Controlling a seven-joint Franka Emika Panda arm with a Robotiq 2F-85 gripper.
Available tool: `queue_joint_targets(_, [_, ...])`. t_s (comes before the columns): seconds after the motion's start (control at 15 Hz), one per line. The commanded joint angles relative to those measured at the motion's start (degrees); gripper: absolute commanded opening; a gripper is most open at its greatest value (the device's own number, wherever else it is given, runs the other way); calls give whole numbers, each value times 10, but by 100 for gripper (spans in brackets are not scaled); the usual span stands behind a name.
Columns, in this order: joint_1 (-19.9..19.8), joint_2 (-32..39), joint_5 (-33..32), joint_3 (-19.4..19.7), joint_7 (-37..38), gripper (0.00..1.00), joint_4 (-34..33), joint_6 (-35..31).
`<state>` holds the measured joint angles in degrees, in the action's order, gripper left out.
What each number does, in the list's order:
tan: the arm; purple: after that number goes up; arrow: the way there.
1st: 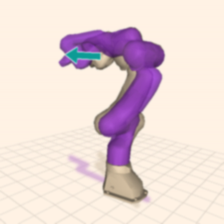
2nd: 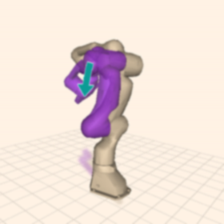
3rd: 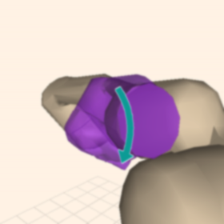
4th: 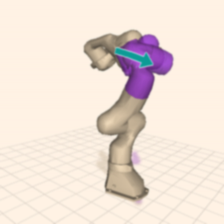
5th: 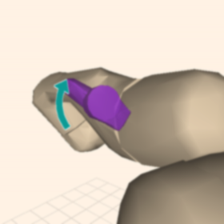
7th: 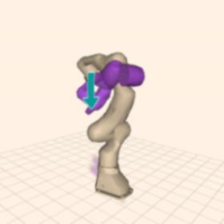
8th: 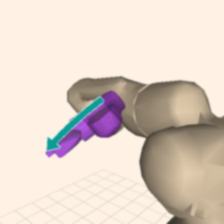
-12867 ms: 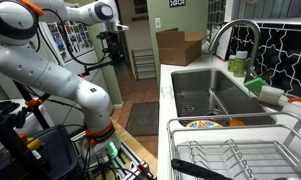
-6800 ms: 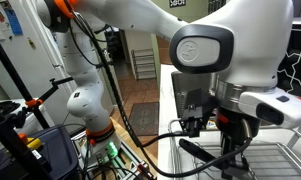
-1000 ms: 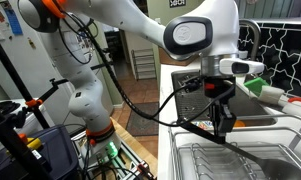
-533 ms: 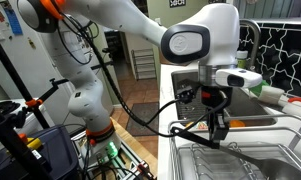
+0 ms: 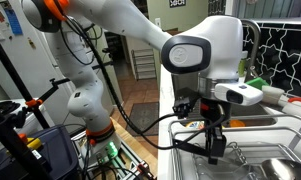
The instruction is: Pick up the spoon in the dishes drying rack and rinse it on the tap running tap water twice before putting it back in the dishes washing rack
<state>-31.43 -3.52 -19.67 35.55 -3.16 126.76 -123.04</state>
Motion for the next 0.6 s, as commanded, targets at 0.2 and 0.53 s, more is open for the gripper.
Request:
queue_joint_targets(0.2, [-7,36,31,12,-6,100,3,-33])
queue_joint_targets(0.53, [-13,49,95,15,-14,66,-5,-34])
